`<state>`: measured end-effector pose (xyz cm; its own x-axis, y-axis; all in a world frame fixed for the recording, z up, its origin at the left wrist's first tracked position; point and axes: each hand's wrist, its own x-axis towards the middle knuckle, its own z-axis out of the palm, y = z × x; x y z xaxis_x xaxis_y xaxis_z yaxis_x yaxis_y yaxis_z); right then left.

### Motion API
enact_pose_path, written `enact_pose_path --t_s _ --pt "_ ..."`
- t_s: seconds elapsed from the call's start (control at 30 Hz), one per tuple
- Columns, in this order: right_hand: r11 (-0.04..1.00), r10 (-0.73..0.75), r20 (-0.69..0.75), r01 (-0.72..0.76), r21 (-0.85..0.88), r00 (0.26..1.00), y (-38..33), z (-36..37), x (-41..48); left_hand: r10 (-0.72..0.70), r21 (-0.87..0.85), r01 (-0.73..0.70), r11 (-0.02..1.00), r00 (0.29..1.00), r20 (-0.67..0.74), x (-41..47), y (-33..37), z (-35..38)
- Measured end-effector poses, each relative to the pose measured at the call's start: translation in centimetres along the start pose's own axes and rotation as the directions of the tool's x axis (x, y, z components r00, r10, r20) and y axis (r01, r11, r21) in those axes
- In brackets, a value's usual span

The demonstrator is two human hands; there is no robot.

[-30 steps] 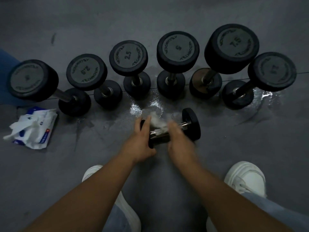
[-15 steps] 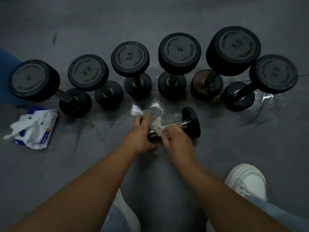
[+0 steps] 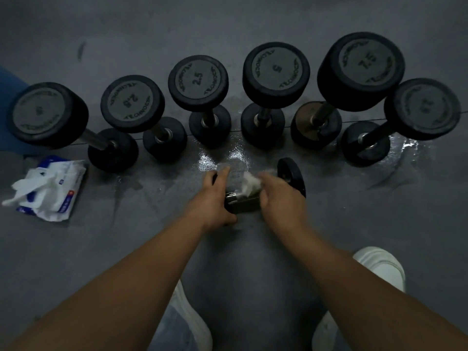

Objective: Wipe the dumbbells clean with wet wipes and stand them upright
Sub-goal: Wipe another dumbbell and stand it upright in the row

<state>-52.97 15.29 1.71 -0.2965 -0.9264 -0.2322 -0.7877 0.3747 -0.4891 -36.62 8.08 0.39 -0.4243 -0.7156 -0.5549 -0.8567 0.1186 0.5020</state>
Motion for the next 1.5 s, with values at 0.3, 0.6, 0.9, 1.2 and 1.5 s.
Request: enact_pose_path --t_s 0.3,0.6,0.9,1.2,1.5 --pt "0.986 0.164 -0.003 -0.164 -0.037 0.986 -0.7 1.0 0.9 -0.003 0.021 0.003 1.0 1.0 -0.004 -0.1 0.5 -0.6" --pt "0.974 0.223 -0.05 -0.22 0.06 0.974 -1.0 0.5 1.7 0.001 -0.008 -0.001 1.0 1.0 -0.002 0.0 0.4 -0.6" --pt "0.949 0.243 -0.016 -0.234 0.212 0.97 -1.0 1.7 0.8 -0.002 -0.029 0.002 1.0 1.0 0.008 0.1 0.3 -0.6" --pt "0.999 0.052 -0.086 -0.053 -0.001 0.995 -0.9 1.8 0.9 -0.003 -0.044 0.003 0.999 1.0 0.0 0.4 0.0 -0.3" --pt "0.963 -0.216 -0.078 0.199 -0.18 0.973 -1.0 2.6 -0.2 -0.002 -0.094 0.005 0.996 0.999 0.033 0.4 0.2 -0.8"
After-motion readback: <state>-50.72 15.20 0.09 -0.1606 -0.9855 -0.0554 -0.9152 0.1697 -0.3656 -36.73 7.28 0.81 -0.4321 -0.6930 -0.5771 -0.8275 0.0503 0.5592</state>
